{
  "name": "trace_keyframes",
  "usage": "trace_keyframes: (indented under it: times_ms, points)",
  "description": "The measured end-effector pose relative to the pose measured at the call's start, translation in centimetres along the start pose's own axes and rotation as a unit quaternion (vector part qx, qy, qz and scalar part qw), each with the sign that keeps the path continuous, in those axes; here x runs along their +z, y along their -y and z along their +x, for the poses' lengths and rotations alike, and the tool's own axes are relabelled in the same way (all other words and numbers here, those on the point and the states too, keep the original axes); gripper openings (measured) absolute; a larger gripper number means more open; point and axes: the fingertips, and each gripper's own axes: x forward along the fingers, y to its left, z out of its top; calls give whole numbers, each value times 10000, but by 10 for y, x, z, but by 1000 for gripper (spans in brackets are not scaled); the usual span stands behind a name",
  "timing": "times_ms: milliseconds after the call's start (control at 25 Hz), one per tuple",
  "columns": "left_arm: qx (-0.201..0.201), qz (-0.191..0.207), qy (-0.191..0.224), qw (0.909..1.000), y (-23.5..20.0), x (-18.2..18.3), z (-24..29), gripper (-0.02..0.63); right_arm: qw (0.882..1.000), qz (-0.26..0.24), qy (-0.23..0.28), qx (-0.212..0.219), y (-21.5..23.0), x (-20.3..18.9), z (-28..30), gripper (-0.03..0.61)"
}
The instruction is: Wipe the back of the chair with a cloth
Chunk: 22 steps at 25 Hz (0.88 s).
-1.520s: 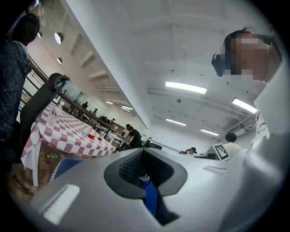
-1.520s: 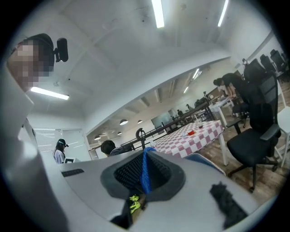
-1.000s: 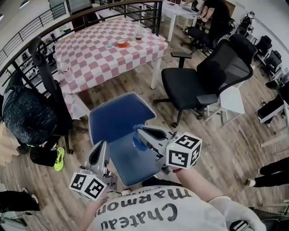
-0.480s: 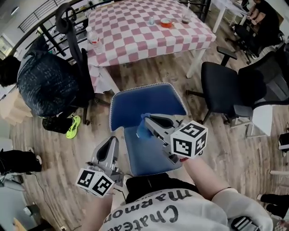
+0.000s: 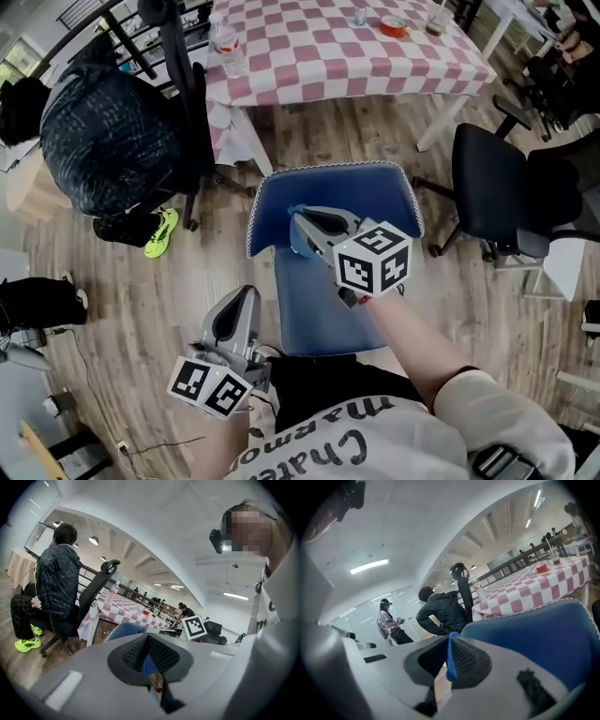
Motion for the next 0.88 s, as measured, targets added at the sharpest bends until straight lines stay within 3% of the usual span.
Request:
trace_keyframes:
  times_ms: [280,520,880]
  points:
    - [132,-300,1,9995,-12,-21,-2,5,9998,183,-41,20,13,-14,43,26]
    - [216,-425,218,9986,-22,-11,0,5,9997,108,-119,-165,26,-18,66,26]
    - [33,-430,94,9990,-10,-19,11,5,9976,329,111,-597,65,-5,41,26]
